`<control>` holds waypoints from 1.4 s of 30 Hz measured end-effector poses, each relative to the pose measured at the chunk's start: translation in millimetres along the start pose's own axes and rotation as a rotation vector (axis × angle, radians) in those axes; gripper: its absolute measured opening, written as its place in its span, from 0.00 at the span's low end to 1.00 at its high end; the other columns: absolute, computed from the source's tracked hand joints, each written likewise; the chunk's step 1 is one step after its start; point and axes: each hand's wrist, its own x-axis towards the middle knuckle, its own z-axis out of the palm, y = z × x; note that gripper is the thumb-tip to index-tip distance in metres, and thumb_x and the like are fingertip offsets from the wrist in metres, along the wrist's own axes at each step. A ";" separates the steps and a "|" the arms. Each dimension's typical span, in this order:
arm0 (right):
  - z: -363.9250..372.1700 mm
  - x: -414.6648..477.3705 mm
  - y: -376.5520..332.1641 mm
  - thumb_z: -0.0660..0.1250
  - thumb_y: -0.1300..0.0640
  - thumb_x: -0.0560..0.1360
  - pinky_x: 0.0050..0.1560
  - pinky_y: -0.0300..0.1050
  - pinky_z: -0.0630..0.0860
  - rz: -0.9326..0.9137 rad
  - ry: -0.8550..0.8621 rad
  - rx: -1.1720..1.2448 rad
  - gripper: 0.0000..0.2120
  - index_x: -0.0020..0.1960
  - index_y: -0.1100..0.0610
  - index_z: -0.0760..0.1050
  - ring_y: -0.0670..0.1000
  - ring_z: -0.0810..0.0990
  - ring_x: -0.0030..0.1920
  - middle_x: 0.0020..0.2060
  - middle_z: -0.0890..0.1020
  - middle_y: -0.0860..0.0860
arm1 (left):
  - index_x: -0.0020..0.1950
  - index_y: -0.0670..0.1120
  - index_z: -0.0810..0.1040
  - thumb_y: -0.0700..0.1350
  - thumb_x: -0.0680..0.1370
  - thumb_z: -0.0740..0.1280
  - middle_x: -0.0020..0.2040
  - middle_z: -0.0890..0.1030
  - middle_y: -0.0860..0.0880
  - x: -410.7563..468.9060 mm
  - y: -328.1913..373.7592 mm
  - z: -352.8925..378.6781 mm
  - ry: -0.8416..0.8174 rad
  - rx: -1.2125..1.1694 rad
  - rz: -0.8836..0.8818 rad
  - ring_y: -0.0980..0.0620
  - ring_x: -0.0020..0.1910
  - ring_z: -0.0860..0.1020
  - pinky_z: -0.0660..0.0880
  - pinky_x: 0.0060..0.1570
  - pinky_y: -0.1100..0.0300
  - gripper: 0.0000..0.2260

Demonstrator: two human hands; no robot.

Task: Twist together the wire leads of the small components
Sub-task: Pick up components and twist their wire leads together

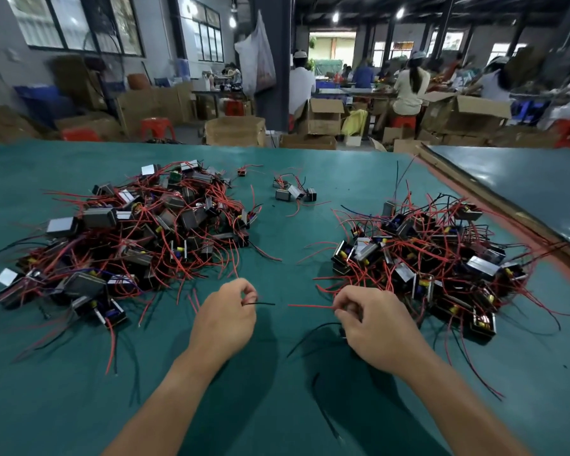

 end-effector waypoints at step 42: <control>-5.7 1.3 -10.6 0.60 0.64 0.79 0.25 0.38 0.66 -0.035 -0.008 0.414 0.16 0.49 0.42 0.71 0.43 0.68 0.24 0.38 0.80 0.47 | 0.49 0.42 0.81 0.38 0.82 0.61 0.32 0.82 0.45 -23.8 33.2 -18.8 -0.356 -0.750 0.023 0.53 0.24 0.72 0.68 0.26 0.63 0.09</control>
